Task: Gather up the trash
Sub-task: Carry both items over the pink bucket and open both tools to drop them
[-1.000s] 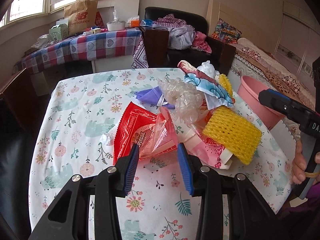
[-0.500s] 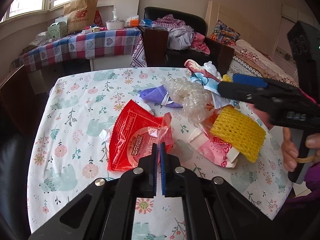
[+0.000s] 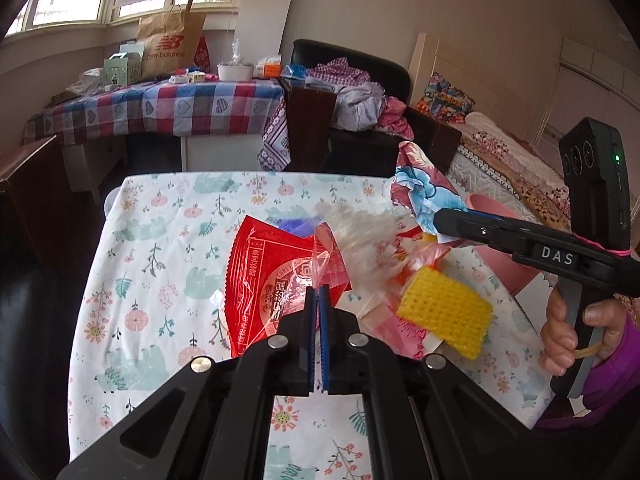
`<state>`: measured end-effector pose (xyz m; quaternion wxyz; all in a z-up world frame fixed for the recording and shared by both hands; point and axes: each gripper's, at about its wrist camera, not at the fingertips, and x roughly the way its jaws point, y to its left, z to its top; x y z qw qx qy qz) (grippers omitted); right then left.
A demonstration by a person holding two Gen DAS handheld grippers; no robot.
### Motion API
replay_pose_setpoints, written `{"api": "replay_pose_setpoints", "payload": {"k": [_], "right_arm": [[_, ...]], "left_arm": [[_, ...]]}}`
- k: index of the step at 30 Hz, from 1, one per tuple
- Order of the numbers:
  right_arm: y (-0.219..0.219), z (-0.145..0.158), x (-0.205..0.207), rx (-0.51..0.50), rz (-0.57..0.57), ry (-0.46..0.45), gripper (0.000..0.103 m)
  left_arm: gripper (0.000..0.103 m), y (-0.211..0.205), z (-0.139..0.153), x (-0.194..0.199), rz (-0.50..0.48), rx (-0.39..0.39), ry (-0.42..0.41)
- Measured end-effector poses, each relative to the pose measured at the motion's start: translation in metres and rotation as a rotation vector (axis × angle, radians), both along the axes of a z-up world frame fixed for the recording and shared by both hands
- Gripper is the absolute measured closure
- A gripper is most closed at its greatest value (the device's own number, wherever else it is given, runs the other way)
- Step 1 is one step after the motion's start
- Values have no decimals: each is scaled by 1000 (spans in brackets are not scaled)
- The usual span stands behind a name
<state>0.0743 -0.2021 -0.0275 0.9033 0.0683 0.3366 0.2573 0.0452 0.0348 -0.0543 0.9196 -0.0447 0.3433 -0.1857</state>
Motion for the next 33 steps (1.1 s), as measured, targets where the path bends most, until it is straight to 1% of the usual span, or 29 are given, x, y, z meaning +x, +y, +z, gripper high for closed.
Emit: {"api": "replay_pose_setpoints", "payload": {"k": [7, 12, 15, 22, 25, 29, 33], "right_arm": [[-31, 16, -15, 85, -50, -43, 76], [-61, 26, -22, 97, -128, -79, 76], [-84, 27, -24, 94, -195, -85, 76], [-141, 16, -27, 77, -378, -62, 76], [-166, 10, -29, 75, -452, -50, 76], [-197, 0, -30, 75, -537, -32, 76], [-216, -10, -30, 76, -591, -12, 76]], "left_arm": [[102, -11, 30, -10, -4, -21, -68], [102, -29, 50, -12, -33, -39, -111], [102, -45, 59, -7, -68, -64, -116], [102, -105, 72, 13, -190, -110, -129], [102, -133, 75, 23, -243, -130, -122], [102, -177, 76, 34, -309, -133, -112], [102, -218, 71, 43, -373, -128, -90]]}}
